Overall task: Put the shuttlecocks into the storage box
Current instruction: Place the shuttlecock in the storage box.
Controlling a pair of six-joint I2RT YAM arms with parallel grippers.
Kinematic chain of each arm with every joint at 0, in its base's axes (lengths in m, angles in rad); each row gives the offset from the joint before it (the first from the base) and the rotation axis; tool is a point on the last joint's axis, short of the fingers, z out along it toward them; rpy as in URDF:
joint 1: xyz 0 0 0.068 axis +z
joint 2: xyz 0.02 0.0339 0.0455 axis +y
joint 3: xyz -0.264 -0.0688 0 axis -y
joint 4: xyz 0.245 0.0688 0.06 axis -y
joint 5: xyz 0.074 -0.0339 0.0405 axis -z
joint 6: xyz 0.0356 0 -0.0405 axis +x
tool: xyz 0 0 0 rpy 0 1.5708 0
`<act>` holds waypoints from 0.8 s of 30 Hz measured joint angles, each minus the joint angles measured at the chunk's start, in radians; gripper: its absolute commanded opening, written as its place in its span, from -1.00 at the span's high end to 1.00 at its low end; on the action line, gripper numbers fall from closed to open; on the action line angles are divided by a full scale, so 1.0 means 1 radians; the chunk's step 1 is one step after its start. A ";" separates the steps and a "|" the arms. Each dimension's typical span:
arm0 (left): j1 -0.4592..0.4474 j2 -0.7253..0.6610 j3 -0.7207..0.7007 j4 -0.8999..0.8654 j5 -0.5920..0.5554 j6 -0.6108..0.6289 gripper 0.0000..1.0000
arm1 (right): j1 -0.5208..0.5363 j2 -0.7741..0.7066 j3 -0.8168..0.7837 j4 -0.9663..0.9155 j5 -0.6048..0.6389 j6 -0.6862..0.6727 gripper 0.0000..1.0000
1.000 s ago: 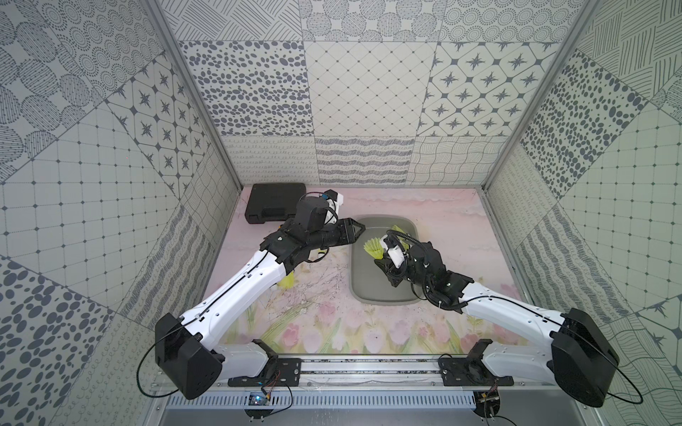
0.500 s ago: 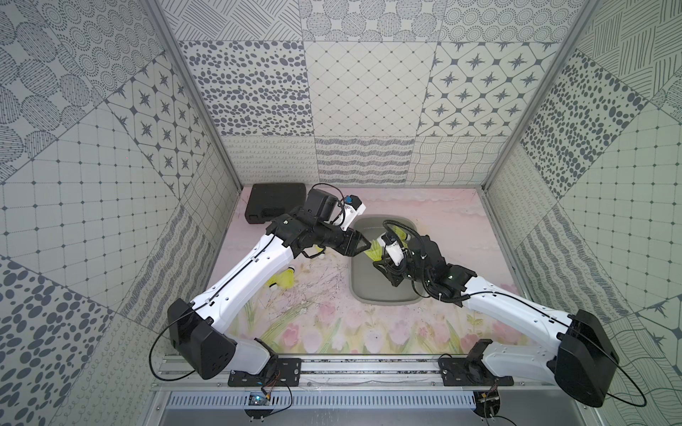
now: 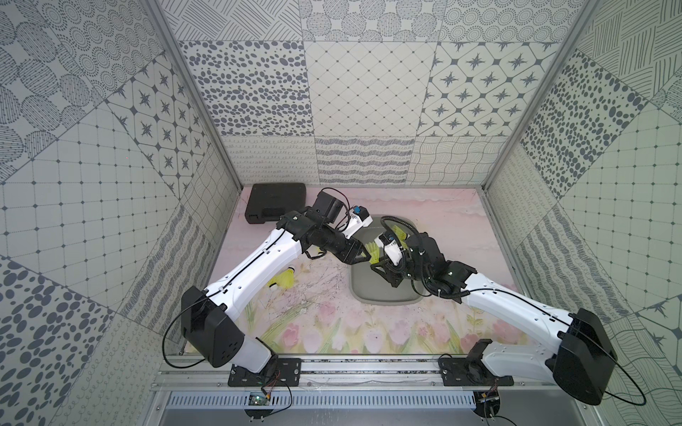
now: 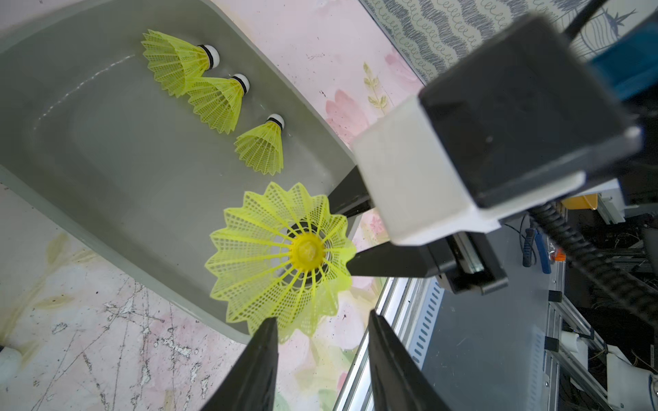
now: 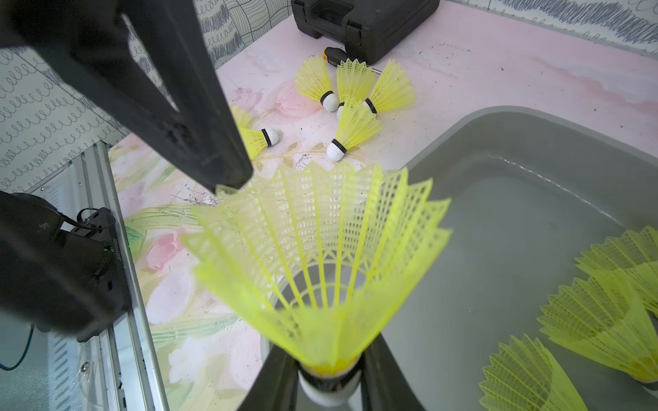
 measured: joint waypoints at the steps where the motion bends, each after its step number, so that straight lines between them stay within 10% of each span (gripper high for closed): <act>1: 0.000 0.003 0.001 0.000 0.004 0.003 0.16 | 0.000 0.001 0.000 -0.003 -0.003 0.000 0.50; 24: -0.021 0.012 0.013 -0.013 0.010 0.032 0.10 | 0.000 0.022 0.014 -0.037 -0.014 0.004 0.50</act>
